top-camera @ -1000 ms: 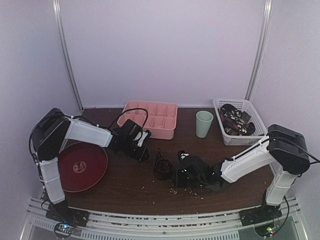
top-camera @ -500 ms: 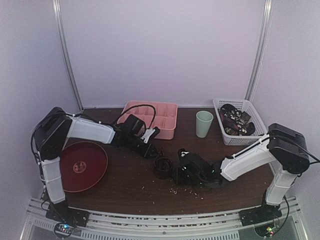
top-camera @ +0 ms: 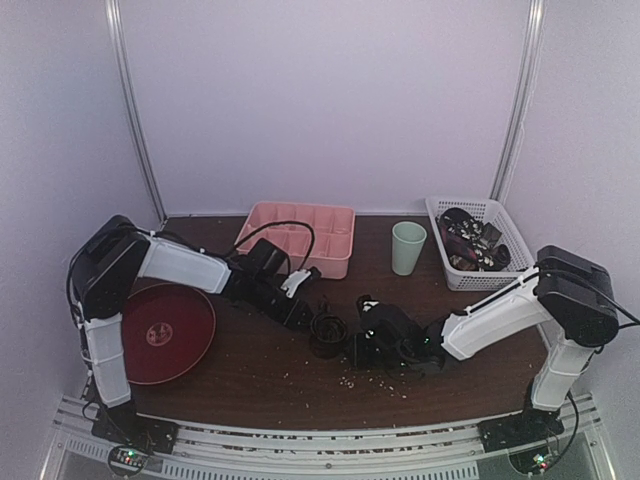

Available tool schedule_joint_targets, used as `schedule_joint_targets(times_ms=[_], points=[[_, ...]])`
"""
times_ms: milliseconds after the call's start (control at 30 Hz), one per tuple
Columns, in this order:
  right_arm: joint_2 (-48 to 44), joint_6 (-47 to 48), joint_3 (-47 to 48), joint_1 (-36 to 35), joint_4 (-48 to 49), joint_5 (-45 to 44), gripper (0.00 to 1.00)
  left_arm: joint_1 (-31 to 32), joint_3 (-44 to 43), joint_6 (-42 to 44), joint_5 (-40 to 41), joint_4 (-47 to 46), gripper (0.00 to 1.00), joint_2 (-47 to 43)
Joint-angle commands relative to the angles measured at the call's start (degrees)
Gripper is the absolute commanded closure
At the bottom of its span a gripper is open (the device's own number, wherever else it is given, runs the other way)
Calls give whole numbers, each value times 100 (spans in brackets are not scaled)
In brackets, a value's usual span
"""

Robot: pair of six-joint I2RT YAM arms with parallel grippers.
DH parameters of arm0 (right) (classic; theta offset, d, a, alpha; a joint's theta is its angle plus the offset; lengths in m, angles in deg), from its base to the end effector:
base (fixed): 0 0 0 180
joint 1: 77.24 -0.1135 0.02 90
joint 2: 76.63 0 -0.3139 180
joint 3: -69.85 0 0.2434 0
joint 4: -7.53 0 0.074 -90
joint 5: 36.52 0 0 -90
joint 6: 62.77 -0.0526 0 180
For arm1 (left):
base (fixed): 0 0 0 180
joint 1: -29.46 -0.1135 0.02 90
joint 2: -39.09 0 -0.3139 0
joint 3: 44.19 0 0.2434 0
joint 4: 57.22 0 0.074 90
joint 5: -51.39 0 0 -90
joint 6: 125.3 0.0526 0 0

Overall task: Roll the ties
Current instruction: Roll the tie at the center of the board.

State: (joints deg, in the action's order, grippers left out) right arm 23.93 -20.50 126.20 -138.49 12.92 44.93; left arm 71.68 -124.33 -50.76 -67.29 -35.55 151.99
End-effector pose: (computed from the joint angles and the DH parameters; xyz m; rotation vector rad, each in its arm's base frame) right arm 0.1753 0.3032 0.1734 -0.1957 2.3751 0.8250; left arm 0.2916 -0.2987 0.1732 0.8269 2.5346 -1.0062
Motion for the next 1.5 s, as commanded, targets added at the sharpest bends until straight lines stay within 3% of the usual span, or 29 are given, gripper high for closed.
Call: schedule_joint_targets(times_ms=[0,267,467,667,867,1300,1467], points=[[43,179,118,45,68,-25,71,19,21,232,-397,-247,68,-27],[18,287,120,99,117,-38,71,129,-2,359,-231,-205,68,311],[1,286,85,114,126,-36,71,129,40,170,406,-161,66,-16],[-35,250,35,114,141,-60,71,125,22,-126,1226,78,52,-762],[-57,212,-3,117,145,-86,71,131,-33,-167,1416,332,38,-1235],[-151,186,-57,122,195,-138,70,537,-662,113,1331,1357,4,-871],[-189,167,-150,122,243,-196,71,793,-861,88,1350,1414,3,-663]])
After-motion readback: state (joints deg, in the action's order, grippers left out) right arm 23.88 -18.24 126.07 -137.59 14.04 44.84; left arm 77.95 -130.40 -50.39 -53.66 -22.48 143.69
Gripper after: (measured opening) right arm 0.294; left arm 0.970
